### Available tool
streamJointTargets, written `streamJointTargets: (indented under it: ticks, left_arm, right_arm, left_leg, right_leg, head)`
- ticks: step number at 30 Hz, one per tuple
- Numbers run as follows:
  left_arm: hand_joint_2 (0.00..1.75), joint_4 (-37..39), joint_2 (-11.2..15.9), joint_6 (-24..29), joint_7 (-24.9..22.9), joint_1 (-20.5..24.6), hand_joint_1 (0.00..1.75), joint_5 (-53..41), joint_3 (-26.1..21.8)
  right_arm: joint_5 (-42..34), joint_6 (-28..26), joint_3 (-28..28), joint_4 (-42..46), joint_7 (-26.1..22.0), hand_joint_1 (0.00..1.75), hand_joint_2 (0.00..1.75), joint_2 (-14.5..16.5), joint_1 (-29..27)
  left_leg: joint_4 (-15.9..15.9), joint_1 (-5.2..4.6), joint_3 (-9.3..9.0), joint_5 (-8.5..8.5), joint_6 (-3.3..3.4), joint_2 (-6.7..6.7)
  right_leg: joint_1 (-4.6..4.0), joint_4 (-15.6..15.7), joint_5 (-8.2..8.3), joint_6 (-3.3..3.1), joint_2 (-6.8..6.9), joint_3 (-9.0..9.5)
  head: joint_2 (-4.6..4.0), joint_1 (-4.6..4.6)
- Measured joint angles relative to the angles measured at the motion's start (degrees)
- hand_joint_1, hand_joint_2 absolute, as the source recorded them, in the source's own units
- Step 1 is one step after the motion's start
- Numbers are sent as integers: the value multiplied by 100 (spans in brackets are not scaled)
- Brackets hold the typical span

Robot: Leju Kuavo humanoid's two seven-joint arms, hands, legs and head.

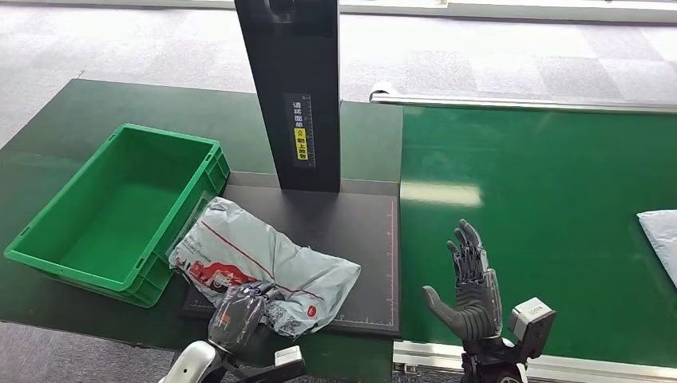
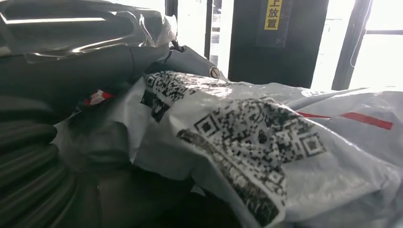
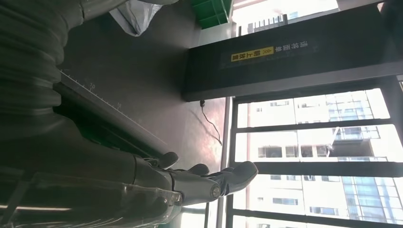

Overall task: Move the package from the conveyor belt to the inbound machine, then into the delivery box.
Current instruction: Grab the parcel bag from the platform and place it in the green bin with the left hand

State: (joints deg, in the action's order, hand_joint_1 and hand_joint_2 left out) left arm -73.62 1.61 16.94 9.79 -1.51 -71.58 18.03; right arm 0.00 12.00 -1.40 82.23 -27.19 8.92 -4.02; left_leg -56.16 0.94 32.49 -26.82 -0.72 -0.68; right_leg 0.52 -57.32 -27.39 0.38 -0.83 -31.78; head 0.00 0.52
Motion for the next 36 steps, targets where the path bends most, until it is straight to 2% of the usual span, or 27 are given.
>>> streamJointTargets:
  ticks: [5, 9, 13, 18, 23, 30, 33, 36]
  left_arm:
    - [175, -6, -1, -238, 289, 66, 175, 542, -67]
    - [175, -171, 13, -876, 783, 45, 175, 1666, -269]
    - [175, -727, 102, -1607, 1363, -174, 175, 3038, -584]
    - [175, -1429, 209, -1785, 1660, -427, 175, 3544, -965]
    - [175, -2056, 221, -1618, 2231, -398, 175, 3887, -1134]
    - [175, -2653, 185, -778, 2580, 287, 175, 3886, -1146]
    - [175, -2720, 150, -327, 2549, 699, 175, 3780, -1133]
    - [175, -2706, 138, 456, 2193, 1203, 175, 3282, -1136]
  right_arm:
    - [-5, -9, -8, 8, 4, 0, 175, 0, 1]
    - [-15, -53, -16, 13, 10, 0, 175, -3, -13]
    - [-19, -95, -22, 27, 9, 0, 175, -9, -79]
    - [-22, -139, -33, 80, -3, 0, 175, -11, -180]
    - [-46, -155, -44, 123, -26, 0, 175, -11, -232]
    - [-137, -221, -13, 122, -63, 0, 175, -11, -227]
    - [-215, -284, 10, 122, -65, 0, 175, -11, -206]
    - [-280, -304, 43, 123, -15, 0, 175, -5, -185]
  left_leg:
    - [0, 0, 5, -2, -1, 0]
    - [0, 0, 6, -3, -1, 0]
    - [0, 0, 8, -3, -2, 3]
    - [0, 0, 12, -3, -2, 2]
    - [0, 0, 12, -2, -1, 2]
    - [-1, 0, 9, 0, -1, -2]
    - [-1, 0, 10, 1, -1, -3]
    - [-1, 0, 10, 1, -1, -3]
  right_leg:
    - [0, 0, -1, 0, 0, -5]
    - [0, 0, -2, 0, 0, -5]
    - [0, 0, -3, 0, -1, -9]
    - [0, 0, -5, 1, -1, -12]
    - [0, 0, -5, 2, 0, -13]
    - [0, 0, -2, 2, 1, -9]
    - [0, -1, -2, 2, 2, -9]
    - [0, -1, -1, 2, 1, -9]
  head:
    - [0, 0]
    - [0, 0]
    - [0, -1]
    - [0, 1]
    - [0, 1]
    - [0, 1]
    - [0, 0]
    - [0, 1]
